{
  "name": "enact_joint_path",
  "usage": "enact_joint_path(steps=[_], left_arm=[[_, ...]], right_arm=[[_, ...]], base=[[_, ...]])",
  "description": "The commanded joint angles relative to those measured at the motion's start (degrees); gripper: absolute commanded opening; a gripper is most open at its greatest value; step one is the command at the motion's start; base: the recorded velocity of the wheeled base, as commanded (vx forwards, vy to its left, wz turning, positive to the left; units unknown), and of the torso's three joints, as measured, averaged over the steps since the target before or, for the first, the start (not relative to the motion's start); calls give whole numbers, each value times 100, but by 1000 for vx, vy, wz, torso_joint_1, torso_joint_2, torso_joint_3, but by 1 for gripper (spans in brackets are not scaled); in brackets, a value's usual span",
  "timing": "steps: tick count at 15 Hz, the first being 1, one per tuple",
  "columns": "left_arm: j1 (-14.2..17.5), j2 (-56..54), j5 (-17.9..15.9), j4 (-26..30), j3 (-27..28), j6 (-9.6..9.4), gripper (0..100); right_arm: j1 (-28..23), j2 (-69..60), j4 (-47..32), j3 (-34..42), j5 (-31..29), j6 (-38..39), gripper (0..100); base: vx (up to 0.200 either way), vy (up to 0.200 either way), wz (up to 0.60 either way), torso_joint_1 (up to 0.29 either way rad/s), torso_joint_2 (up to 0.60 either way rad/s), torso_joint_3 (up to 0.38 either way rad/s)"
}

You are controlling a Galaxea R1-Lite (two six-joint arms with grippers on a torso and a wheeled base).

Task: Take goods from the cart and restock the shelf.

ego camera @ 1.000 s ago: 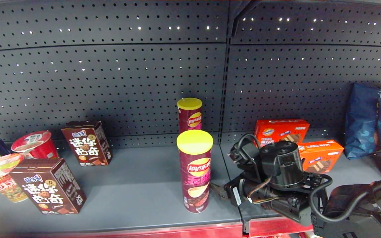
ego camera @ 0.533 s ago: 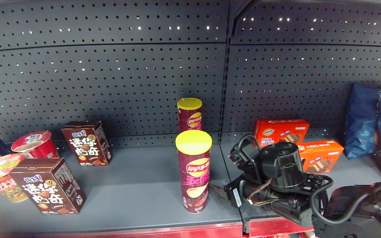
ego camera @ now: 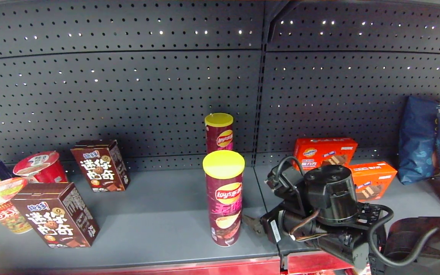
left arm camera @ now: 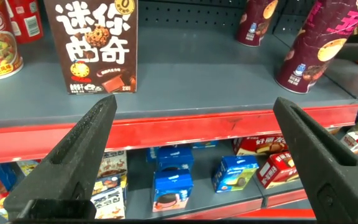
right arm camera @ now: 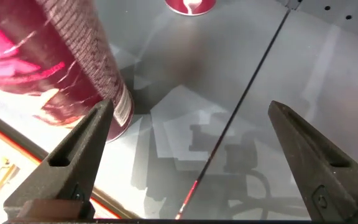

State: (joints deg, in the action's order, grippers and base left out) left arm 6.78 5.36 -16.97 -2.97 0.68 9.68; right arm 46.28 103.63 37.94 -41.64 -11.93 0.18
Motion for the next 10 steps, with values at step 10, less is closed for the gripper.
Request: enact_joint_path(steps=[10], left_arm=[[8,9,1,-1,2,-1,100]], right_arm=[[-66,-388,12,86,-11,8,100]], base=[[0,0,0,0,0,0]])
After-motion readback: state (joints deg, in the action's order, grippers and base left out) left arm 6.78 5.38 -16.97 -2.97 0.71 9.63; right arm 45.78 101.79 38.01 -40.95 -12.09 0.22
